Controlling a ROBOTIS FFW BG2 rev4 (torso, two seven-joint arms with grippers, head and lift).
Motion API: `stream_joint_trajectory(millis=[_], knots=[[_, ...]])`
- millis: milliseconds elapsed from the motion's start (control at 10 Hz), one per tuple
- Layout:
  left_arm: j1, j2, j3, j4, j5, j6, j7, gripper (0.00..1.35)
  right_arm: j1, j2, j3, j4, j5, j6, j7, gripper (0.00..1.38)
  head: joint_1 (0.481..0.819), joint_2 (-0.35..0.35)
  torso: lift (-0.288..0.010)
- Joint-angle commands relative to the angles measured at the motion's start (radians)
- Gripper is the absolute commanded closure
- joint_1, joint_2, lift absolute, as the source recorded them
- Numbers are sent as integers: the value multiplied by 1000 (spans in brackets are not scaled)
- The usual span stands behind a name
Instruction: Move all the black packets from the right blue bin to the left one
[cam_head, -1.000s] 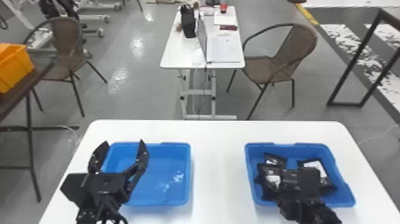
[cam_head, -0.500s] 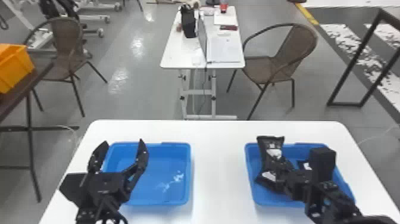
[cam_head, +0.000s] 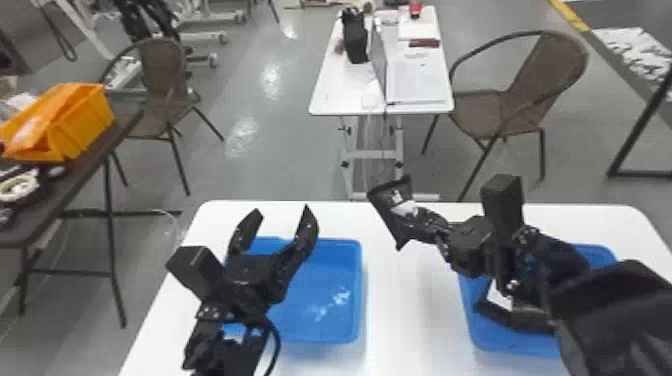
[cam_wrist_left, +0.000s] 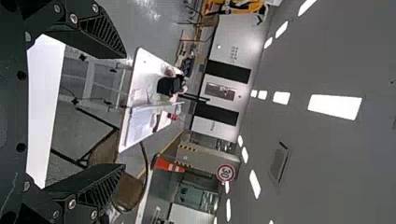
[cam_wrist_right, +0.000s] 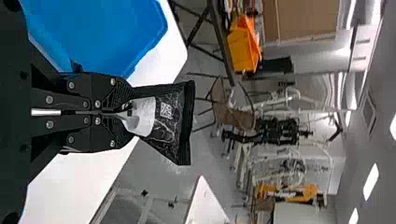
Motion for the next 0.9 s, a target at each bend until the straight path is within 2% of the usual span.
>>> stream_joint_trajectory(millis=[0, 200, 400, 600, 800], knots=[[-29, 6, -10, -2, 73, 66, -35, 208, -68, 10, 75, 71, -30, -61, 42, 1170, 695, 166, 0], [-63, -6, -2, -2, 99, 119, -95, 208, -107, 21, 129, 91, -87, -81, 49, 1170, 695, 200, 0], [-81, -12, 2, -1, 114, 154, -128, 208, -149, 14, 186, 94, -113, -87, 49, 1170, 695, 213, 0], [-96, -10, -7, 11, 123, 143, -130, 209, -175, 7, 221, 102, -124, -87, 49, 1170, 695, 229, 0], [-118, -10, -33, 56, 152, 77, -138, 216, -192, 8, 240, 107, -125, -87, 50, 1170, 695, 233, 0]])
